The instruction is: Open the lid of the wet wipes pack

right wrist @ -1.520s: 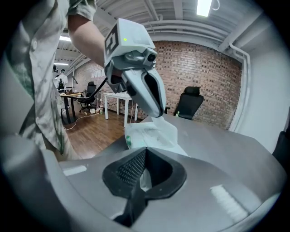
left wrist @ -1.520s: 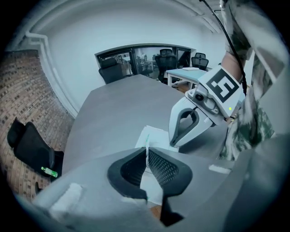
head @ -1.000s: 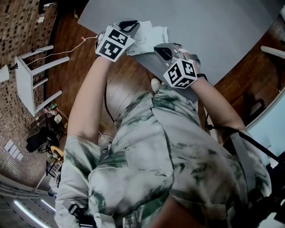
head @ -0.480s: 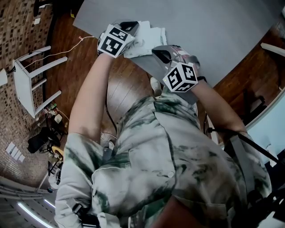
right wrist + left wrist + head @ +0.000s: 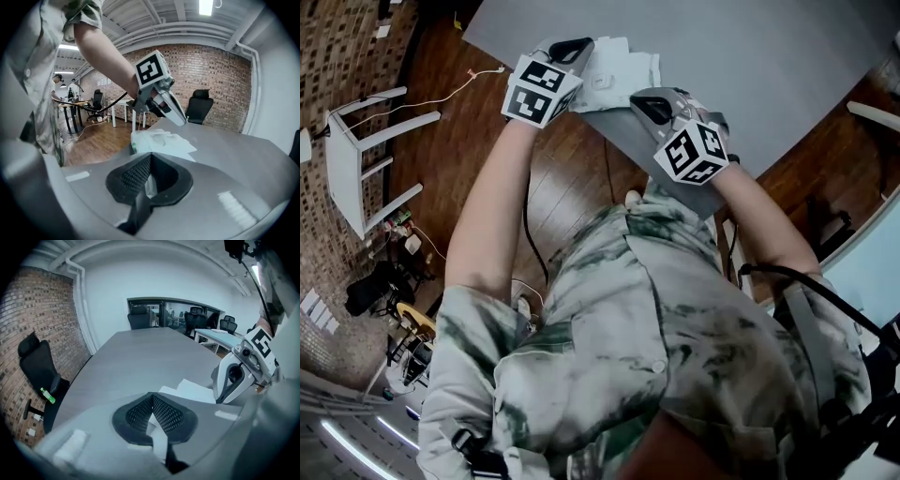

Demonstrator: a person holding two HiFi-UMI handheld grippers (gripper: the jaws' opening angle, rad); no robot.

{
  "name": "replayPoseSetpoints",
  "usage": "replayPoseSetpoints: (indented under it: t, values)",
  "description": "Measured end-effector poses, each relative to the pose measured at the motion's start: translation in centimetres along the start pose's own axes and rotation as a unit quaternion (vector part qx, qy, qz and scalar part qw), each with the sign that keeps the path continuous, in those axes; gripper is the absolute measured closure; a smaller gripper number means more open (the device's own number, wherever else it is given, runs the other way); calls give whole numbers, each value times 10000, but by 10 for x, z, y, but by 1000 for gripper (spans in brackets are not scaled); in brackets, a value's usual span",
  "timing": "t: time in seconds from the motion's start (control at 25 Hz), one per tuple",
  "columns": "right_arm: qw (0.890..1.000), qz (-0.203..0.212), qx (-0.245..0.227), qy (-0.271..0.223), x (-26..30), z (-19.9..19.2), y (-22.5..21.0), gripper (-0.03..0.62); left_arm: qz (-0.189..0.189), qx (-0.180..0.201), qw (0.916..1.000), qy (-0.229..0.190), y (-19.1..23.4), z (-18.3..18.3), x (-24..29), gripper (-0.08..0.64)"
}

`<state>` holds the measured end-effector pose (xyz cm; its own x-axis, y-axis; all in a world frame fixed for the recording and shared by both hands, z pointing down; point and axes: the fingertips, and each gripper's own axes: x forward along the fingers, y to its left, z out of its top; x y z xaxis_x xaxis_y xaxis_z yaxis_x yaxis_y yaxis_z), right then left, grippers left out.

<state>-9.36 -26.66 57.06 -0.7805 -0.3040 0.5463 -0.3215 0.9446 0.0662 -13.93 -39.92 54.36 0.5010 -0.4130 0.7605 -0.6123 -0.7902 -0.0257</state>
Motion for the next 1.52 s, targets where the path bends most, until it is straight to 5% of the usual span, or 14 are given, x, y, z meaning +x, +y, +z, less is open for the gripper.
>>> replayPoseSetpoints:
  t: [0.44, 0.96, 1.24, 1.52]
  values:
    - [9983, -501, 195, -216, -37, 27, 18, 586, 284, -830, 9879, -1278, -50, -26, -112, 557]
    - [9913, -1139, 292, -594, -127, 117, 156, 586, -314, -715, 9598, -2696, -194, -65, -302, 557]
    - [9916, -1090, 505, -489, -180, 140, 244, 586, -406, -1218, 9375, -3234, -250, -87, -362, 557]
    - [9925, -957, 391, -646, -229, 146, 304, 586, -200, -873, 9447, -3155, -325, -102, -395, 557]
